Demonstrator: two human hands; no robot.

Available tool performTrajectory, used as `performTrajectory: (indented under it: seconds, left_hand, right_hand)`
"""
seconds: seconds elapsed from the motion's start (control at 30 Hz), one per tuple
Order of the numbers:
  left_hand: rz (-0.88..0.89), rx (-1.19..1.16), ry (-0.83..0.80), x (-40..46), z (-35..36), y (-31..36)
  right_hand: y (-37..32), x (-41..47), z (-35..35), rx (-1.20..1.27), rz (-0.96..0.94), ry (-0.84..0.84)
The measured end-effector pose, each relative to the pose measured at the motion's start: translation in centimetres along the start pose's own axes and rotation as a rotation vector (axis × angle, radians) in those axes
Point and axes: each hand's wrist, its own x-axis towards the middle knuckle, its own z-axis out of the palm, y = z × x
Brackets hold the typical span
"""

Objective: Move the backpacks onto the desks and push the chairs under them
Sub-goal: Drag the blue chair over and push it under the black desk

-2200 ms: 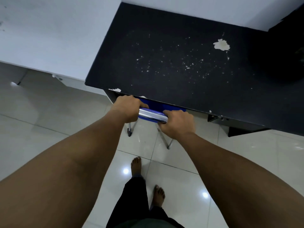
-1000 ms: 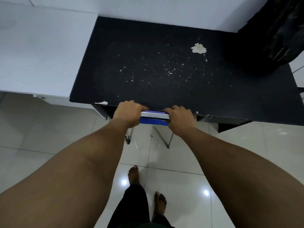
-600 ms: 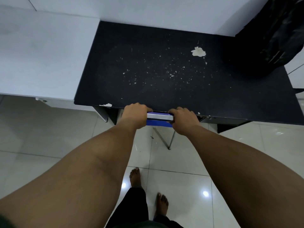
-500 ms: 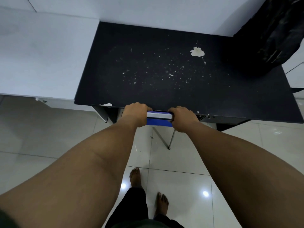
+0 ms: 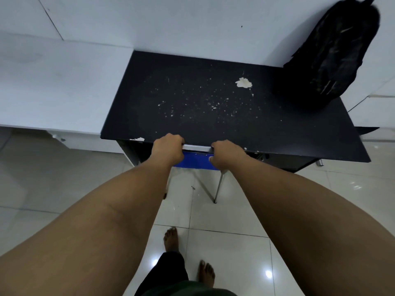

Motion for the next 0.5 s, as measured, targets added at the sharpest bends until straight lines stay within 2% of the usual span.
performTrajectory:
  seconds: [0.1,0.23,0.4,0.5]
  left_hand:
    - [0.002,0.058,-0.014,-2.0,-0.4,0.7]
    - [-0.066,0.014,-0.021,-5.0,-0.5,1.7]
    - [-0.134,-0.087,-0.233,-9.3,1.3,3.0]
    - [-0.192,-0.234,-0.268,-13.3,3.9,3.3]
  right_hand:
    - [-0.4,-2.0,-0.4,0.009,-0.008,0.03]
    - [-0.8,-4.5,-0.1,-0.03,-0.05,0.029]
    - [-1.0,-8.2,2.4,-0.044,-0.106,-0.045]
    - [-1.0,-10.4,5.4,0.013,-0.106,-0.068]
